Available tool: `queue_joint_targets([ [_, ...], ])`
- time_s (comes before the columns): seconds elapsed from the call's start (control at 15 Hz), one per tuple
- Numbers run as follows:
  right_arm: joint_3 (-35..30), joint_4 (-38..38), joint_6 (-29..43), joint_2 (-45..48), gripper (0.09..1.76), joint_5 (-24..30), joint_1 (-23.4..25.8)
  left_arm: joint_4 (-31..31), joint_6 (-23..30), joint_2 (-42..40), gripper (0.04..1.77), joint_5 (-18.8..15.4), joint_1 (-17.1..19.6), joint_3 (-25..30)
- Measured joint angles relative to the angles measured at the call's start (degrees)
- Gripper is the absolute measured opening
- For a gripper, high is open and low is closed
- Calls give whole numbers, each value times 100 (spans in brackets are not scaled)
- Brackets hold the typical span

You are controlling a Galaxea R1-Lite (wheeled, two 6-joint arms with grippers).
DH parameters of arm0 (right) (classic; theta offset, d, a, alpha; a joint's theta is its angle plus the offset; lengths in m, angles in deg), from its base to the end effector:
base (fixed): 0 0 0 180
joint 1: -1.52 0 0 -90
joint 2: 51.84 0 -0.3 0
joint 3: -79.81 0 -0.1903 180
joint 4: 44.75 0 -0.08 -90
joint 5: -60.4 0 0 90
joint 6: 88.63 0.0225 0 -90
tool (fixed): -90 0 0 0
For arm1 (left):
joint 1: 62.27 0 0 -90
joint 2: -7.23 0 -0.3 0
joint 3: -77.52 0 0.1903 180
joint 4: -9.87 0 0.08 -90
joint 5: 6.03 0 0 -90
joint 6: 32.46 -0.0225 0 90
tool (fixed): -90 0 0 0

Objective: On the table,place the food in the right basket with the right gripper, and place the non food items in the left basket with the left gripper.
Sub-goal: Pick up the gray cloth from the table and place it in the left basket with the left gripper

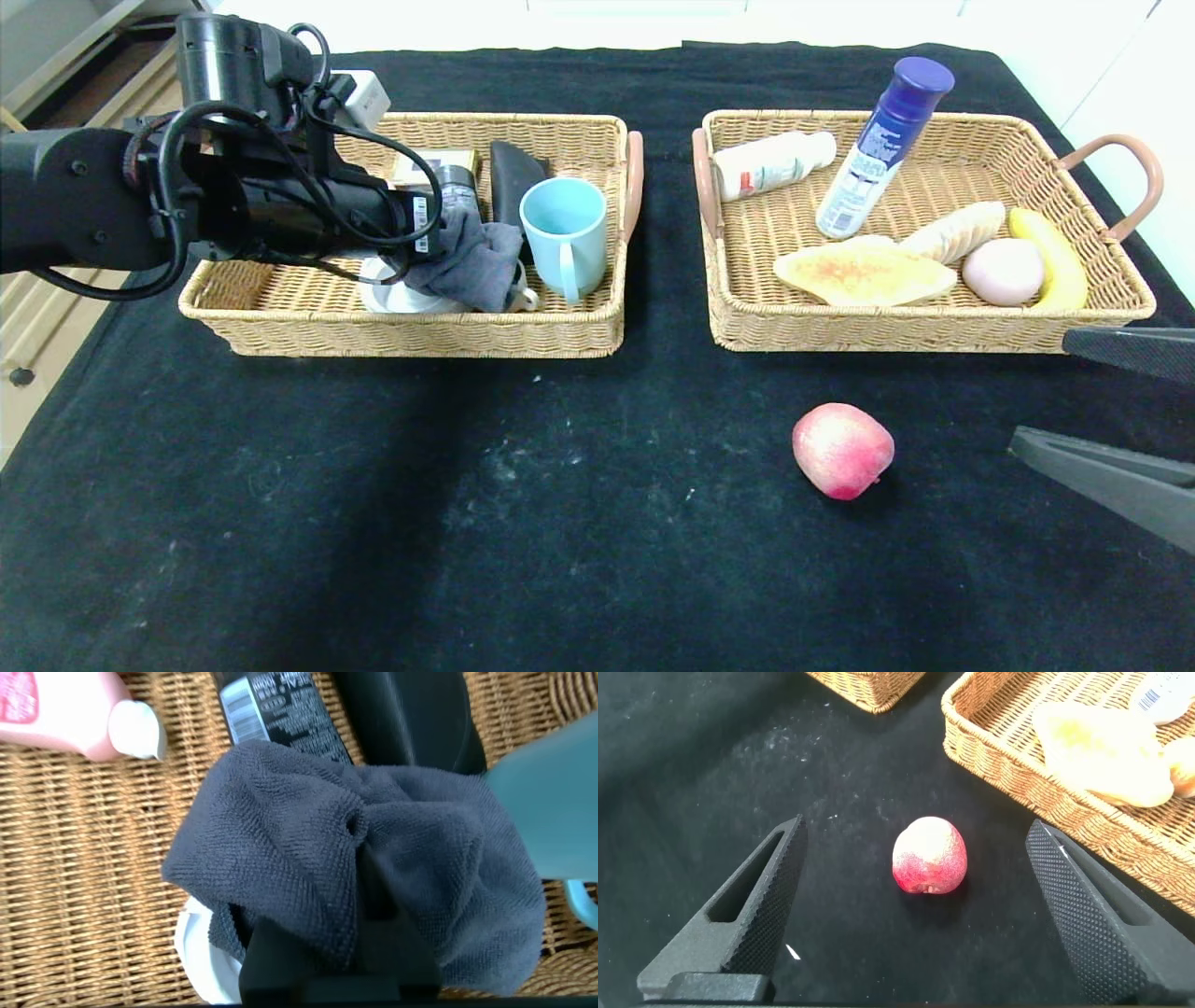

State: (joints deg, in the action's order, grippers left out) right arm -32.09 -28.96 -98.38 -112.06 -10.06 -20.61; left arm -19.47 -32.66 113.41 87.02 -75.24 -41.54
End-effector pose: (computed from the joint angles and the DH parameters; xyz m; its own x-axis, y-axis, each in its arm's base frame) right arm 0.1266 0.0596 0.2725 0.7387 0.6615 -0.1297 -0.6739 0.7286 -0.1224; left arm 0.3583 -0.0813 0.3015 0.9452 -0.1631 -0.2829 0.1754 0.9843 0.0184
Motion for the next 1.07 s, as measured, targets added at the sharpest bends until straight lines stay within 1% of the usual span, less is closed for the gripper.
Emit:
queue_joint_targets([
  [0.27, 0, -2, -2, 0, 171, 0, 0, 39, 11, 84, 76, 0, -26, 105],
  [0.47, 0, -4, -5, 0, 171, 0, 0, 7, 18, 79, 103, 6, -28, 124],
  [0.73, 0, -2, -9, 5, 171, 2, 0, -6, 26, 46, 129, 22, -33, 132],
  [1.07, -2, -2, -9, 22, 171, 7, 0, -6, 28, -30, 147, 67, -63, 134],
])
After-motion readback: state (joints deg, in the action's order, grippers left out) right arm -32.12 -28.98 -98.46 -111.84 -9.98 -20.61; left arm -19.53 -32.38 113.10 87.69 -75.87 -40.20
